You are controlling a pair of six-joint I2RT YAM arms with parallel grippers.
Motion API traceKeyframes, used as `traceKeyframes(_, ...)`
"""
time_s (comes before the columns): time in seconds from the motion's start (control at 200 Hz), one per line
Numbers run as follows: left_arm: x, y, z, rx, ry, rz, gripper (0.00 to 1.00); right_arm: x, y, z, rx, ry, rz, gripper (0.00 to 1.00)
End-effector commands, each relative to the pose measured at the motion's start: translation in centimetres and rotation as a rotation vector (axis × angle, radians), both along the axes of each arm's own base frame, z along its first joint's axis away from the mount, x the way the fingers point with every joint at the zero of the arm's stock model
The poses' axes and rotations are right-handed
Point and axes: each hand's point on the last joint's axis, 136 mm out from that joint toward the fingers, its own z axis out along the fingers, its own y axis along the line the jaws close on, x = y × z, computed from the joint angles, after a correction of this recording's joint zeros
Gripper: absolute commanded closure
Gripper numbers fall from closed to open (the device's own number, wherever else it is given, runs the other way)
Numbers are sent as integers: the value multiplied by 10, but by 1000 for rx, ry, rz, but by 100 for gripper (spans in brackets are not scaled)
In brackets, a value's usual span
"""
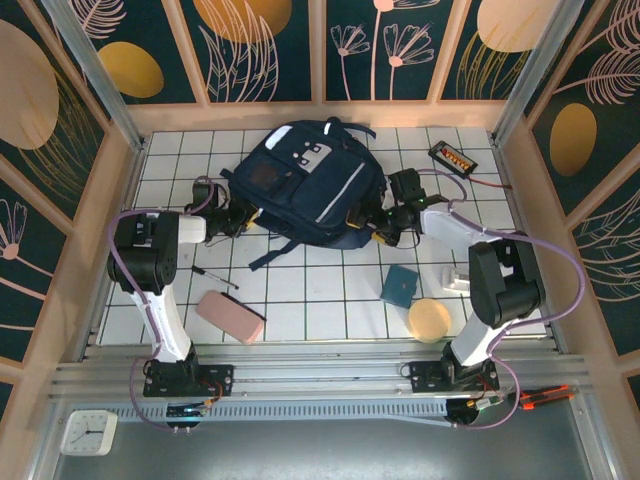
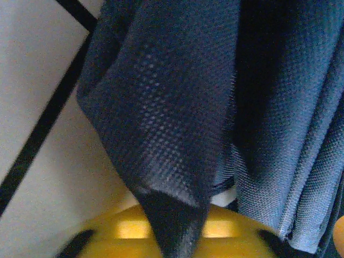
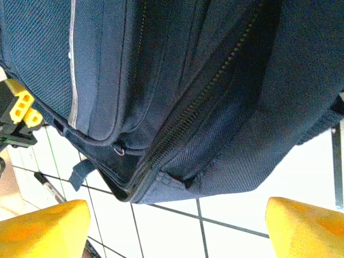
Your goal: Pack books, pencil case, and school supplies into a backpack
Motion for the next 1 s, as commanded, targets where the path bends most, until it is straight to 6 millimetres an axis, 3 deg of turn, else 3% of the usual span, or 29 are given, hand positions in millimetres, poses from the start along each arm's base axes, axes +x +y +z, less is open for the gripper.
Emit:
traceKeyframes(0.0, -20, -4, -20, -2, 65, 4, 96, 0, -2, 18, -14, -104, 9, 15)
traceKeyframes(0.07, -23, -5, -8, -21, 43, 11, 100, 3, -7, 31, -47, -185, -11, 10)
traceKeyframes(0.08, -22, -5, -6, -24, 38, 10, 100, 4, -8, 34, -56, -207, -16, 3)
traceKeyframes(0.1, -22, -5, -3, -29, 33, 10, 100, 4, -9, 39, -63, -229, -21, 1)
traceKeyframes(0.23, -20, -9, 28, -71, -13, 18, 100, 7, -19, 83, -83, -384, -100, 1)
traceKeyframes(0.36, -18, -13, 51, -123, -39, 35, 100, 0, -17, 89, -52, -341, -138, 1)
traceKeyframes(0.495, -22, -22, 72, -191, -55, 43, 100, -15, 12, 95, -95, -313, -91, 1)
traceKeyframes(0.616, -26, -32, 85, -220, -62, 34, 100, -41, 57, 93, -176, -240, -9, 1)
traceKeyframes(0.636, -27, -34, 97, -228, -89, 26, 100, -45, 64, 93, -190, -239, -4, 1)
traceKeyframes(0.701, -28, -40, 106, -245, -109, 9, 100, -57, 84, 95, -236, -247, -12, 1)
traceKeyframes(0.836, -32, -47, 118, -283, -142, 0, 100, -73, 115, 73, -307, -173, -43, 6)
traceKeyframes(0.996, -39, -49, 127, -304, -157, -17, 100, -79, 135, 57, -366, -128, -46, 12)
